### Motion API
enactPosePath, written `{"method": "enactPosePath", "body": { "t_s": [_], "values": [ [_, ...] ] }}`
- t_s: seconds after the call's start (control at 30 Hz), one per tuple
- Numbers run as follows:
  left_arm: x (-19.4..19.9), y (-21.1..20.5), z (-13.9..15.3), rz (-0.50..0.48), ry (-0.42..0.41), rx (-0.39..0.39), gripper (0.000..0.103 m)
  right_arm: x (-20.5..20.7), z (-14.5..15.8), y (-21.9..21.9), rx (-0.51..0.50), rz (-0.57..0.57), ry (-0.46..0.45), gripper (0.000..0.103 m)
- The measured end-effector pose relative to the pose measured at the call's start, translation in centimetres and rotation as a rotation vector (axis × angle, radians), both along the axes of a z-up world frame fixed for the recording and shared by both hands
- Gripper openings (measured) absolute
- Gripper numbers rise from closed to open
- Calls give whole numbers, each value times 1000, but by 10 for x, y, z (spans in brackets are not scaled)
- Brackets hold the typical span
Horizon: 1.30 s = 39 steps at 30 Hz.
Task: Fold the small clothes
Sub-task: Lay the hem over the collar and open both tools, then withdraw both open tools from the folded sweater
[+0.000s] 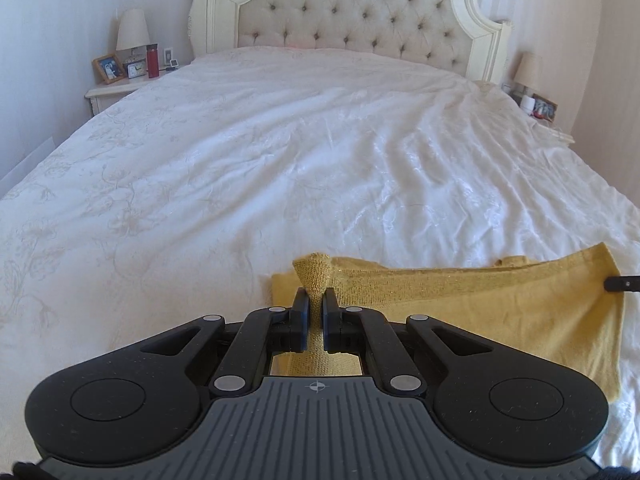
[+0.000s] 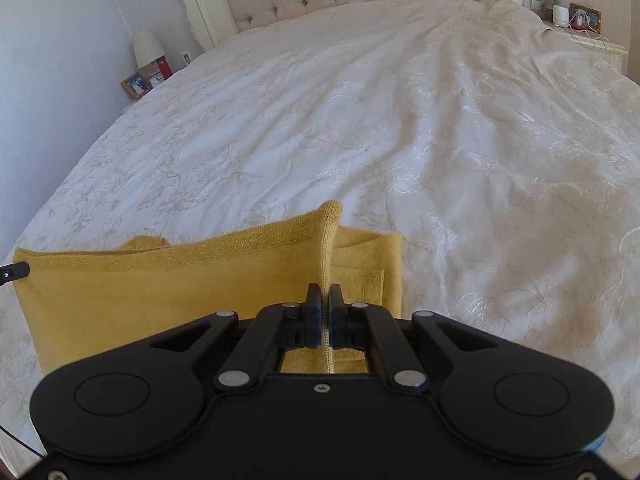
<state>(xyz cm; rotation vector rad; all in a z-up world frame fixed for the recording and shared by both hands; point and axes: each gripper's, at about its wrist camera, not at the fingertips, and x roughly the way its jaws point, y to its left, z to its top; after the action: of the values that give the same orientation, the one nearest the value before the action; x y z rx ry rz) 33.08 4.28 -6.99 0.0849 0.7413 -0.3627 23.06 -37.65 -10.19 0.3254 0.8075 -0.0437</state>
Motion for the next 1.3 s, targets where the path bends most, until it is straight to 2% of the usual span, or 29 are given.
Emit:
{"method": "enactPosePath", "body": {
  "t_s": [0.27,0.5,0.6,0.63,0.7,0.73,0.77,0.83,0.9,0.93,1.0,1.03,1.07,1.13,1.3],
  "values": [
    [66,-27,-48,-24,66,98,6,49,-38,-12,-21,-18,104,9],
    [90,-32,-80,-17,138,166,7,64,-64,-17,-32,-24,181,9],
    [95,-31,-92,-4,179,204,11,66,-74,-18,-27,-27,212,9],
    [97,-30,-95,5,192,213,14,66,-76,-17,-28,-29,218,10],
    [101,-28,-100,38,213,220,29,68,-79,-17,-32,-40,233,11],
    [105,-28,-103,62,224,227,42,69,-80,-17,-32,-51,241,11],
    [106,-25,-103,80,228,223,48,70,-81,-19,-31,-62,248,11],
    [106,-18,-102,93,240,198,52,71,-82,-21,-18,-82,256,12],
    [106,-11,-99,104,259,178,56,71,-80,-22,-19,-92,255,18],
    [104,-8,-95,110,269,172,59,70,-79,-21,-21,-96,251,24],
    [98,-4,-89,111,286,166,65,67,-74,-21,-28,-117,242,43],
    [92,-3,-85,105,295,161,69,65,-71,-21,-33,-128,240,59],
    [87,-4,-81,97,296,157,71,62,-67,-20,-27,-134,231,69],
    [73,-10,-72,79,281,156,72,54,-58,-18,-17,-133,210,71],
    [24,-26,-56,40,281,140,76,33,-40,10,-52,-81,196,83]
  ]
}}
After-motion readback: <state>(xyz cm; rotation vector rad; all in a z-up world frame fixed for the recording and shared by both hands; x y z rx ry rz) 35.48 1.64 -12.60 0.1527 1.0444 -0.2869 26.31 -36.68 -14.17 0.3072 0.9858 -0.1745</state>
